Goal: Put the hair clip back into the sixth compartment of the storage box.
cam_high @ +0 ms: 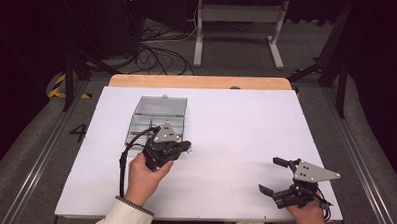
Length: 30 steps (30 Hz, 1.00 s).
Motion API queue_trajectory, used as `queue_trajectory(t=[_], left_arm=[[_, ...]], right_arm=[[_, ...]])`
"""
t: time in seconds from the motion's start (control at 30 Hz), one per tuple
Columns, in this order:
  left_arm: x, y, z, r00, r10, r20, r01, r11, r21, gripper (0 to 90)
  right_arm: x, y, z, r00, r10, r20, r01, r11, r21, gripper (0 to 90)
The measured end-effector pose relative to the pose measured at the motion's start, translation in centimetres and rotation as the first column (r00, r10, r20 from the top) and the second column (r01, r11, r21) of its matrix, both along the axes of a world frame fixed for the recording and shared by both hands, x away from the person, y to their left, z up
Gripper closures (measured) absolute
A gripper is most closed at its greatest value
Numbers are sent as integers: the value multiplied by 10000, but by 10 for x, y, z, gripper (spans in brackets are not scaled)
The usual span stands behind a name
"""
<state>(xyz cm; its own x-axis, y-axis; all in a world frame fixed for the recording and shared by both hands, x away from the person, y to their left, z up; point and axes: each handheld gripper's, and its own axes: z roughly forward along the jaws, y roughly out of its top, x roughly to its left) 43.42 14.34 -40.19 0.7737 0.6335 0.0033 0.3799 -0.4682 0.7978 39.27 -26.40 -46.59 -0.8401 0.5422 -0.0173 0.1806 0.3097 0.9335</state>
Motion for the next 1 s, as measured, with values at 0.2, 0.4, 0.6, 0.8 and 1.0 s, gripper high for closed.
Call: queue_trajectory(t=[0.2, 0.4, 0.6, 0.8, 1.0], left_arm=[[5, 7, -3, 9990, 455, 45, -455, 9990, 28, 886], [9, 15, -6, 9967, 808, 69, -807, 9967, -113, 885], [13, 21, -7, 9942, 1075, 33, -1074, 9939, -265, 885], [15, 28, -7, 9910, 1337, 20, -1335, 9901, -437, 885], [18, 33, -8, 9881, 1538, 65, -1534, 9872, -427, 885]], right_arm=[[0, 0, 0, 10000, 6, -8, -6, 10000, 10, 8], [0, 0, 0, 10000, 10, -15, -10, 10000, 7, 8], [0, 0, 0, 10000, 12, -16, -12, 10000, -9, 8], [0, 1, -1, 10000, 27, -45, -27, 10000, 15, 8], [1, 1, -1, 10000, 35, -58, -35, 10000, 9, 8]])
